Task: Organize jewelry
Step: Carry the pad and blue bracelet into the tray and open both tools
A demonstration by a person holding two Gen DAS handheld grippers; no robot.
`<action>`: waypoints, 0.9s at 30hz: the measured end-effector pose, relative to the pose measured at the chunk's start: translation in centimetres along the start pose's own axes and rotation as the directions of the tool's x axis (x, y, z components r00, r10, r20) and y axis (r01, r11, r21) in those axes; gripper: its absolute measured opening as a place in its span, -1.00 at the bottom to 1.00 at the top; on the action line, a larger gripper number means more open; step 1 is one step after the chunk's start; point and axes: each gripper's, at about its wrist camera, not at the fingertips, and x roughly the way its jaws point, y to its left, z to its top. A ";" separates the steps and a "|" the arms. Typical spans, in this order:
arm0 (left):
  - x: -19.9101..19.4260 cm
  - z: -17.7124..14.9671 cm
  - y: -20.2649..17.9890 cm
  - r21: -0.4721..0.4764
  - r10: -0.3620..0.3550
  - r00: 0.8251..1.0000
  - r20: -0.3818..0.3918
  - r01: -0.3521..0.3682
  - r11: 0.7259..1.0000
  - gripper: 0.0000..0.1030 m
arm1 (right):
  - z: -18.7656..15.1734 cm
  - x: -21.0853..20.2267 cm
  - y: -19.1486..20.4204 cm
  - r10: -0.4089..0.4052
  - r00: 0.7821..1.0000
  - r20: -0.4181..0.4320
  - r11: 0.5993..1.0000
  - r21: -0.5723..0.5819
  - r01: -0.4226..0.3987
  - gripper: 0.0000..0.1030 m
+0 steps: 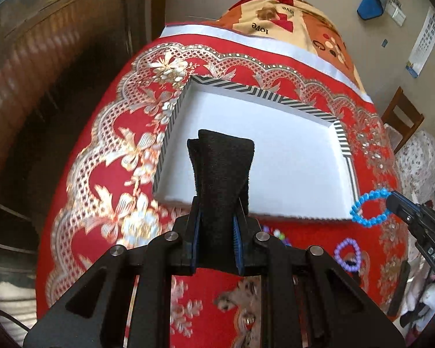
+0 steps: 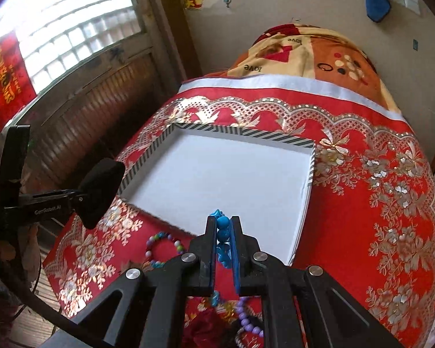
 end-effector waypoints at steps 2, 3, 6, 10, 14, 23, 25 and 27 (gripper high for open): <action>1.2 1.0 -0.2 0.006 0.002 1.000 -0.010 -0.002 1.000 -0.66 | 0.5 0.7 -0.4 -0.006 1.000 -0.006 1.000 0.014 0.006 -0.85; 1.5 1.3 -0.3 0.010 0.006 1.000 -0.012 -0.006 1.000 -0.66 | 0.5 1.0 -0.5 -0.010 1.000 -0.008 1.000 0.018 0.010 -0.85; 3.1 2.3 -0.5 0.031 0.026 0.999 -0.020 -0.026 0.999 -0.66 | 1.0 2.3 -1.1 -0.011 1.000 -0.026 0.999 0.041 0.012 -0.85; 5.4 3.3 -0.4 0.044 0.042 0.998 -0.048 -0.040 0.998 -0.66 | 1.2 4.3 -1.6 0.012 0.998 -0.055 0.996 0.085 -0.007 -0.85; 7.3 4.0 -0.1 0.045 0.056 0.996 -0.072 -0.053 0.998 -0.66 | 1.2 6.3 -2.0 0.025 0.996 -0.086 0.994 0.112 -0.015 -0.85; 10.3 4.5 0.3 0.058 0.088 0.990 -0.110 -0.082 0.995 -0.66 | 0.8 10.6 -6.7 -0.034 0.985 -0.168 0.979 0.191 0.066 -0.85; 10.6 4.5 0.4 0.047 0.080 0.991 -0.110 -0.075 0.996 -0.66 | 0.8 11.3 -7.5 -0.042 0.982 -0.185 0.977 0.198 0.079 -0.85; 10.7 4.5 0.5 0.028 0.060 0.992 -0.110 -0.057 0.998 -0.52 | 0.7 11.6 -7.9 -0.045 0.980 -0.192 0.974 0.210 0.086 -0.85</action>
